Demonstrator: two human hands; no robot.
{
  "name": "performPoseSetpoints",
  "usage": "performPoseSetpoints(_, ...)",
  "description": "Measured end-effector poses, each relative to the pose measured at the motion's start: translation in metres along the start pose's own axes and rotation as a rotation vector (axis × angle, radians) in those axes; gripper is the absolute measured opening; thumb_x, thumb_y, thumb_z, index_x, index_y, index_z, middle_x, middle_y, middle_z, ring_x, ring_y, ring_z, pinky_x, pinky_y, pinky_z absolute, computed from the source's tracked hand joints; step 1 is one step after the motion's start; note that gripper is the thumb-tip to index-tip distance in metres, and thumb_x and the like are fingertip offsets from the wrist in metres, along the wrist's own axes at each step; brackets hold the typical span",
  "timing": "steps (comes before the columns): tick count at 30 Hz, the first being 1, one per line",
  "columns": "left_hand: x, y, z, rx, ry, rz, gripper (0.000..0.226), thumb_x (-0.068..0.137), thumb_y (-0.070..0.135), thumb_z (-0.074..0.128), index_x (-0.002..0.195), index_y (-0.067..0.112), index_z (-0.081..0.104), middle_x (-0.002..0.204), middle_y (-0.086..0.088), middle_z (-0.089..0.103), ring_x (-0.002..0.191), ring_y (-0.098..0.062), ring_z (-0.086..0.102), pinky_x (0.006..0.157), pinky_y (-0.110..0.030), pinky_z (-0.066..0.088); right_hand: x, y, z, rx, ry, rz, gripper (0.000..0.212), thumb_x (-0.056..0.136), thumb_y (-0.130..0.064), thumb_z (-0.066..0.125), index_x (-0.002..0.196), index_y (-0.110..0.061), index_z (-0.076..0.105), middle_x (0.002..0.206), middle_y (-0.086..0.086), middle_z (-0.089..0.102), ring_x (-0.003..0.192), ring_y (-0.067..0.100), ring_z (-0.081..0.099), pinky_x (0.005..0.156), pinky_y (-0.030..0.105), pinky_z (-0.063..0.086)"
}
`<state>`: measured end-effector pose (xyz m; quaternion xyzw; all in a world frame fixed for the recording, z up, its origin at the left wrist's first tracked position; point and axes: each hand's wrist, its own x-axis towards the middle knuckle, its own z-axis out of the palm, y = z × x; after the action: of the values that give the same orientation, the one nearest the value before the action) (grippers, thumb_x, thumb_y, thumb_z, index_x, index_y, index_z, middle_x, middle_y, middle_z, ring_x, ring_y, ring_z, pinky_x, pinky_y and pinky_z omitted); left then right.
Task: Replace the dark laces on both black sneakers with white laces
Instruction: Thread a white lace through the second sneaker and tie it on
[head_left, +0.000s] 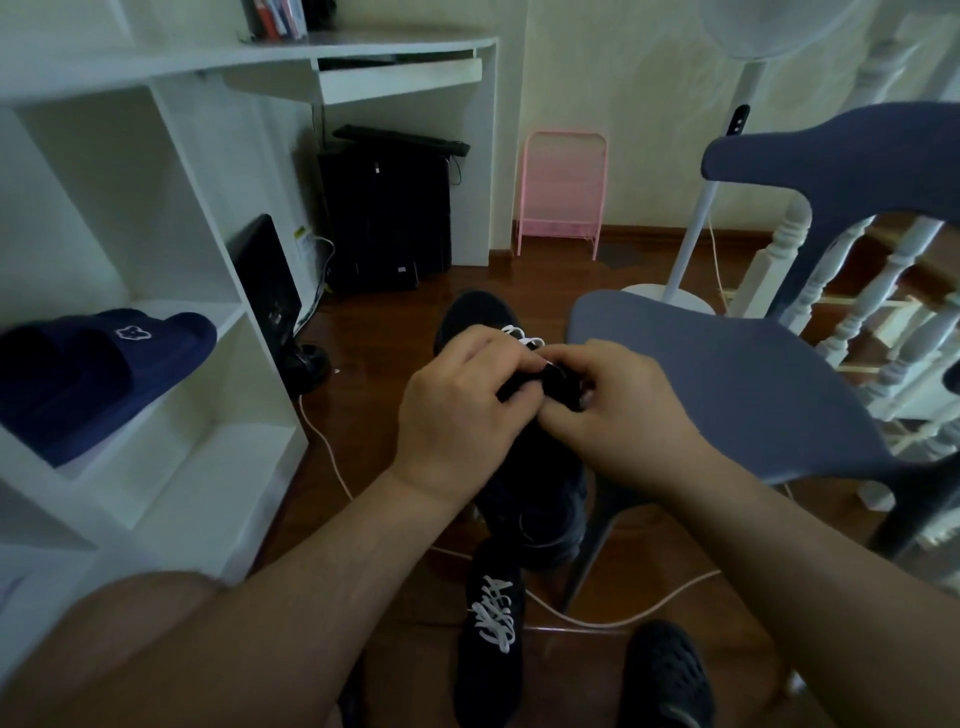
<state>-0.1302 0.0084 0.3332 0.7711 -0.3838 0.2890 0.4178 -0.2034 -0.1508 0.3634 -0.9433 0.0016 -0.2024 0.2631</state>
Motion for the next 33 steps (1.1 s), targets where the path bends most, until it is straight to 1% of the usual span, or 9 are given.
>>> performPoseSetpoints(5,0.008,0.008,-0.016,-0.153,-0.147,-0.009,0.015,0.089,0.021,0.080,0.104,0.021,0.078,0.103,0.009,0.071,0.099,-0.002,0.065,0.087,-0.014,0.051,0.002,0.007,0.004,-0.040,0.173,-0.038,0.017,0.083,-0.003,0.069,0.095,-0.015,0.073,0.090,-0.001,0.070,0.086,0.017,0.063,0.076,0.040,0.054)
performPoseSetpoints(7,0.014,0.006,-0.025,-0.246,-0.151,-0.158,0.017,0.096,0.019,0.072,0.111,0.024,0.077,0.109,0.016,0.071,0.106,0.000,0.065,0.090,-0.013,0.051,0.002,0.009,0.004,-0.052,0.200,-0.025,0.018,0.084,-0.002,0.066,0.095,-0.015,0.071,0.092,-0.002,0.069,0.086,0.016,0.061,0.074,0.032,0.053)
performPoseSetpoints(10,0.021,-0.001,-0.036,-0.265,-0.157,-0.301,0.031,0.103,0.012,0.062,0.122,0.032,0.075,0.114,0.021,0.071,0.113,0.006,0.064,0.099,-0.016,0.052,0.000,0.012,0.002,-0.017,0.273,-0.002,0.023,0.085,0.000,0.063,0.098,-0.017,0.071,0.095,-0.007,0.067,0.087,0.007,0.057,0.074,0.009,0.041)
performPoseSetpoints(14,0.019,0.000,-0.044,-0.358,-0.229,-0.393,0.036,0.100,0.023,0.072,0.125,0.048,0.067,0.103,0.019,0.076,0.105,0.004,0.069,0.094,-0.021,0.055,0.000,0.016,-0.002,-0.018,0.378,-0.066,0.019,0.085,0.005,0.064,0.096,-0.011,0.069,0.095,0.002,0.069,0.087,0.009,0.057,0.075,0.007,0.039)
performPoseSetpoints(17,0.015,0.002,-0.043,-0.244,-0.229,-0.307,0.018,0.096,0.026,0.076,0.109,0.037,0.080,0.101,0.022,0.076,0.102,0.008,0.068,0.091,-0.017,0.055,0.002,0.019,0.000,-0.062,0.405,-0.127,0.018,0.082,0.008,0.065,0.092,-0.007,0.066,0.090,0.005,0.067,0.085,0.015,0.057,0.070,0.017,0.041)
performPoseSetpoints(20,0.012,0.003,-0.037,-0.129,-0.203,-0.199,0.014,0.095,0.023,0.077,0.105,0.031,0.082,0.101,0.022,0.072,0.103,0.007,0.065,0.088,-0.008,0.048,0.002,0.019,0.002,-0.075,0.397,-0.164,0.011,0.085,0.000,0.063,0.093,-0.007,0.066,0.089,0.005,0.065,0.083,0.015,0.056,0.069,0.024,0.042)
performPoseSetpoints(23,0.011,0.004,-0.032,-0.087,-0.205,-0.206,0.014,0.095,0.024,0.076,0.105,0.031,0.082,0.095,0.026,0.067,0.100,0.008,0.063,0.085,-0.005,0.045,0.002,0.017,0.003,-0.075,0.399,-0.219,0.017,0.089,-0.015,0.052,0.092,-0.006,0.066,0.088,0.006,0.064,0.082,0.015,0.055,0.069,0.024,0.043)
performPoseSetpoints(29,0.013,0.007,-0.031,-0.079,-0.153,-0.269,0.014,0.098,0.025,0.072,0.107,0.030,0.081,0.087,0.022,0.062,0.088,0.006,0.060,0.073,-0.003,0.041,0.003,0.017,0.001,-0.081,0.411,-0.225,0.007,0.089,0.002,0.067,0.089,-0.006,0.066,0.086,0.006,0.063,0.080,0.016,0.055,0.068,0.028,0.045)
performPoseSetpoints(33,0.012,0.008,-0.031,-0.061,-0.171,-0.261,0.014,0.097,0.024,0.072,0.106,0.030,0.082,0.086,0.021,0.063,0.089,0.004,0.061,0.074,-0.005,0.043,0.002,0.017,0.001,-0.075,0.404,-0.259,0.008,0.092,-0.010,0.060,0.092,-0.006,0.066,0.088,0.006,0.063,0.080,0.018,0.058,0.069,0.032,0.049)
